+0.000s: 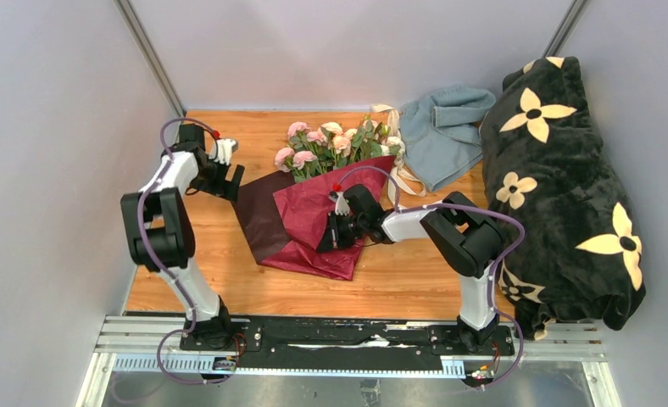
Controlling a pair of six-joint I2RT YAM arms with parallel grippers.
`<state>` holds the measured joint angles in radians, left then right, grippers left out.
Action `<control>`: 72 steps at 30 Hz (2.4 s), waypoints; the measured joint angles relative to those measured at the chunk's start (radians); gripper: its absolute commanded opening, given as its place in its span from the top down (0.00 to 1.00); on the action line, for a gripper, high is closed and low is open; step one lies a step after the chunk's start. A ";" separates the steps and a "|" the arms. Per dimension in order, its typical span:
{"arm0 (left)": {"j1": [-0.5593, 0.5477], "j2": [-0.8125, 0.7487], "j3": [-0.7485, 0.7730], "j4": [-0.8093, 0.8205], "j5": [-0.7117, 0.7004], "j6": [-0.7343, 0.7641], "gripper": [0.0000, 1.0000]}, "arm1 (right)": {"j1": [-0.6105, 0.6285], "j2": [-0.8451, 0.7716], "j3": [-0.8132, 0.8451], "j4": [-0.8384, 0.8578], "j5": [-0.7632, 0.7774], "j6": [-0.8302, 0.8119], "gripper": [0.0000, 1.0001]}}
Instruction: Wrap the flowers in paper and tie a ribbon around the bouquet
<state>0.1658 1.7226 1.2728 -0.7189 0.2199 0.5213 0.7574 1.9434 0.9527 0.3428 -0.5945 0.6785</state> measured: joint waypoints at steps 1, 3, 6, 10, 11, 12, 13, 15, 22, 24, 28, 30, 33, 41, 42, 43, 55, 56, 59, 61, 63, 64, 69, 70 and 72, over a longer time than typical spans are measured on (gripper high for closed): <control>0.008 0.055 0.032 0.021 -0.006 -0.062 0.01 | 0.001 0.001 0.003 -0.004 0.000 -0.003 1.00; 0.009 0.151 0.071 0.039 -0.022 -0.163 0.01 | 0.002 0.001 0.004 -0.005 -0.001 -0.009 1.00; 0.002 0.244 0.101 0.043 -0.051 -0.240 0.05 | 0.002 0.001 0.004 -0.004 -0.002 -0.013 1.00; -0.011 0.274 0.143 0.053 -0.040 -0.298 0.14 | 0.003 0.002 0.004 -0.003 -0.004 -0.016 1.00; -0.011 0.276 0.145 0.055 -0.015 -0.305 0.16 | 0.003 0.002 0.004 -0.003 -0.004 -0.018 1.00; -0.010 0.278 0.147 0.054 0.006 -0.310 0.18 | 0.003 0.001 0.004 -0.003 -0.004 -0.018 1.00; -0.008 0.279 0.149 0.055 0.040 -0.314 0.19 | 0.003 0.001 0.004 -0.003 -0.004 -0.020 1.00; -0.008 0.280 0.149 0.055 0.113 -0.319 0.21 | 0.003 0.001 0.006 -0.007 -0.003 -0.022 1.00; -0.055 0.303 0.148 0.013 0.376 -0.319 0.41 | 0.006 0.001 0.024 -0.040 0.001 -0.035 1.00; -0.070 0.311 0.145 -0.014 0.422 -0.311 0.56 | 0.006 0.001 0.026 -0.046 0.002 -0.039 1.00; -0.081 0.314 0.126 -0.067 0.489 -0.294 0.93 | 0.006 0.003 0.031 -0.053 0.001 -0.041 1.00; -0.080 0.309 0.119 -0.085 0.517 -0.292 1.00 | 0.006 0.005 0.033 -0.055 0.000 -0.041 1.00; -0.080 0.265 0.102 -0.113 0.571 -0.287 1.00 | 0.006 0.008 0.036 -0.057 -0.002 -0.040 1.00; -0.129 0.023 0.071 -0.144 0.678 -0.315 1.00 | 0.006 0.012 0.040 -0.055 -0.006 -0.041 1.00; -0.150 0.008 0.071 -0.144 0.682 -0.322 1.00 | 0.006 0.012 0.040 -0.055 -0.006 -0.041 1.00; -0.174 -0.002 0.071 -0.144 0.687 -0.330 1.00 | 0.006 0.012 0.041 -0.056 -0.006 -0.042 1.00; -0.383 0.048 0.198 -0.125 0.637 -0.502 1.00 | 0.009 0.017 0.040 -0.026 -0.008 -0.029 1.00; -0.393 0.051 0.206 -0.110 0.628 -0.521 1.00 | 0.009 0.019 0.037 -0.013 -0.008 -0.020 1.00; -0.432 0.053 0.205 -0.025 0.594 -0.600 1.00 | 0.009 0.019 0.026 0.019 -0.006 0.003 1.00; -0.460 0.053 0.189 0.052 0.566 -0.661 1.00 | 0.009 0.019 0.010 0.050 0.002 0.024 1.00; -0.484 0.054 0.161 0.130 0.534 -0.716 1.00 | 0.009 0.007 -0.014 0.084 0.025 0.046 1.00; -0.495 0.058 0.148 0.162 0.522 -0.739 1.00 | 0.009 -0.003 -0.028 0.093 0.043 0.058 1.00; -0.557 0.134 0.138 0.282 0.456 -0.802 1.00 | 0.011 -0.068 -0.083 0.130 0.128 0.091 1.00; -0.571 0.156 0.138 0.300 0.444 -0.810 1.00 | 0.011 -0.086 -0.093 0.125 0.158 0.106 1.00; -0.591 0.193 0.138 0.323 0.422 -0.821 1.00 | 0.009 -0.131 -0.127 0.125 0.198 0.107 1.00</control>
<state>-0.4252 1.9152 1.4109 -0.3958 0.6415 -0.2996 0.7662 1.8122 0.8261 0.4675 -0.3962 0.7853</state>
